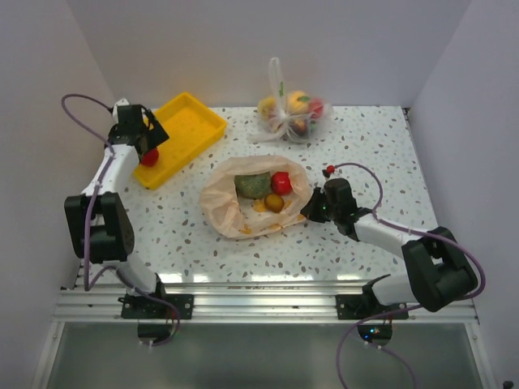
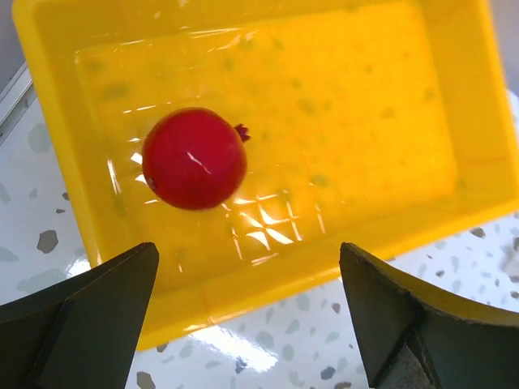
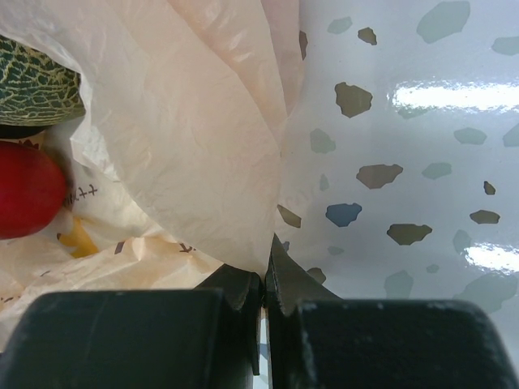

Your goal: Untie the knot of the plastic bag and take out the fruit

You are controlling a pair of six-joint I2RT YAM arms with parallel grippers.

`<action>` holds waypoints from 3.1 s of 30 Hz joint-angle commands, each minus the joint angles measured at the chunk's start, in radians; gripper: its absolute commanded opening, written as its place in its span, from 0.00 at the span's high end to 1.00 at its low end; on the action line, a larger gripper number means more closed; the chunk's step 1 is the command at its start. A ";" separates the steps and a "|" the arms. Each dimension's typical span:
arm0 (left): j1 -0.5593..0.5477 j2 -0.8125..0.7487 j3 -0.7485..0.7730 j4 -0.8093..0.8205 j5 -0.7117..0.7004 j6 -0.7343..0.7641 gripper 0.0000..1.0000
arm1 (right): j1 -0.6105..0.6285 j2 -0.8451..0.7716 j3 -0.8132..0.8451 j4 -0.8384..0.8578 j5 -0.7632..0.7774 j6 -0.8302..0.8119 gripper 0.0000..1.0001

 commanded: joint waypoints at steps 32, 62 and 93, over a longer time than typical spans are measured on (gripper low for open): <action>-1.076 -0.303 -0.223 0.098 -0.258 -0.271 0.03 | -0.002 -0.101 -0.060 -0.017 0.040 0.126 1.00; -1.033 0.253 -0.033 0.092 -0.378 -0.288 0.14 | -0.002 -0.075 -0.077 0.038 -0.021 0.130 1.00; -1.016 -0.192 0.097 -0.146 0.045 0.014 0.67 | -0.002 -0.080 -0.079 0.017 0.019 0.129 1.00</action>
